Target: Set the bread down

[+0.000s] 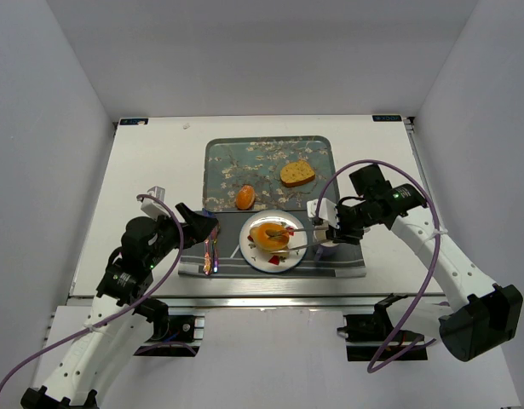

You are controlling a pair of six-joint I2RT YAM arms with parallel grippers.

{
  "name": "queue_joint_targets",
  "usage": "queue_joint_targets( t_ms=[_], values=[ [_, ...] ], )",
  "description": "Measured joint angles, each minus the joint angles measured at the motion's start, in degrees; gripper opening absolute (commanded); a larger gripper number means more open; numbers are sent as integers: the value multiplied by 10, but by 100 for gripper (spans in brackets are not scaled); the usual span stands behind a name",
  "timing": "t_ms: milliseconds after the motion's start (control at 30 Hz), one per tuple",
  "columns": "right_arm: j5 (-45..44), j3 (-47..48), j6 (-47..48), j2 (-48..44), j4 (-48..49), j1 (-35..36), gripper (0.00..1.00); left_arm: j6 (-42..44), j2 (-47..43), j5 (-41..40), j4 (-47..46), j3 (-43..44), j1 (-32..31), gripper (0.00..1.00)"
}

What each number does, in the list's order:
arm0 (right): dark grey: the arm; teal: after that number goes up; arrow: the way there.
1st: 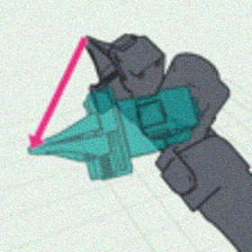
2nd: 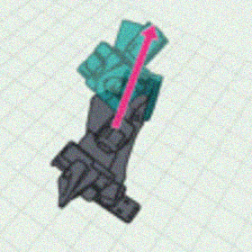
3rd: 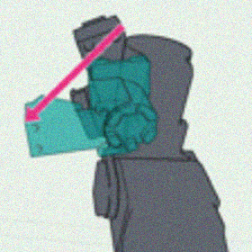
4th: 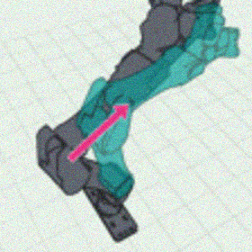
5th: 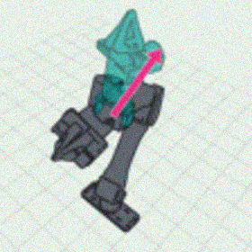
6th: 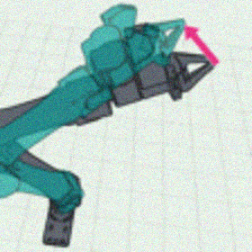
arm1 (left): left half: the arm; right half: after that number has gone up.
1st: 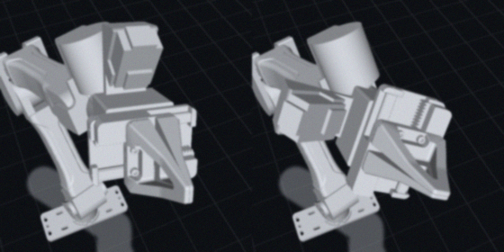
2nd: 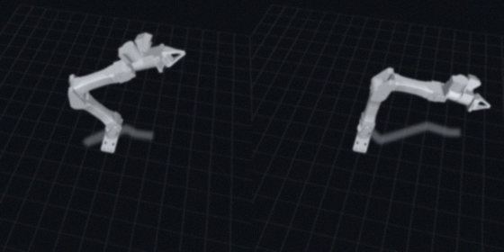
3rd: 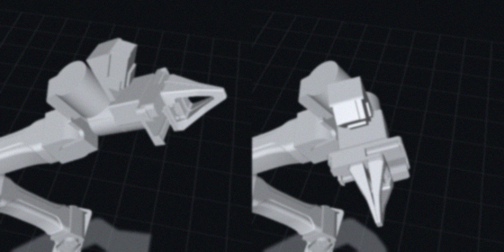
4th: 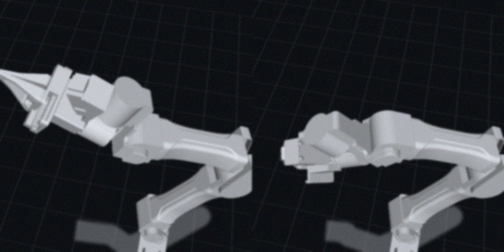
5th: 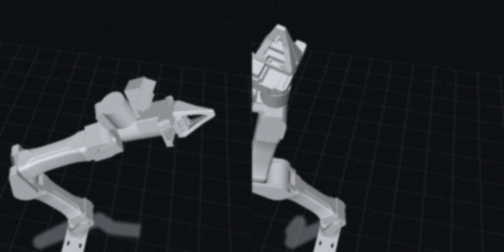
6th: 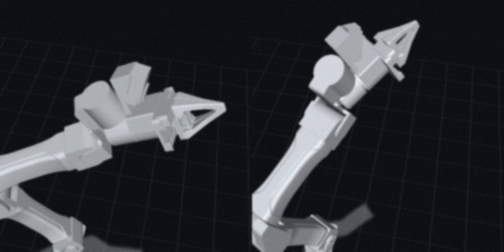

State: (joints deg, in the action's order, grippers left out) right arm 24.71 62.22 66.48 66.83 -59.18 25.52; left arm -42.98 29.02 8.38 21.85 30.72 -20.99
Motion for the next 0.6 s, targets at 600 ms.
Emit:
queue_joint_targets(
  t_ms=[600],
  values=[
    [27,32,-14,-46,7,0,51,-4,-9,0,0,-3,0,88]
  ],
)
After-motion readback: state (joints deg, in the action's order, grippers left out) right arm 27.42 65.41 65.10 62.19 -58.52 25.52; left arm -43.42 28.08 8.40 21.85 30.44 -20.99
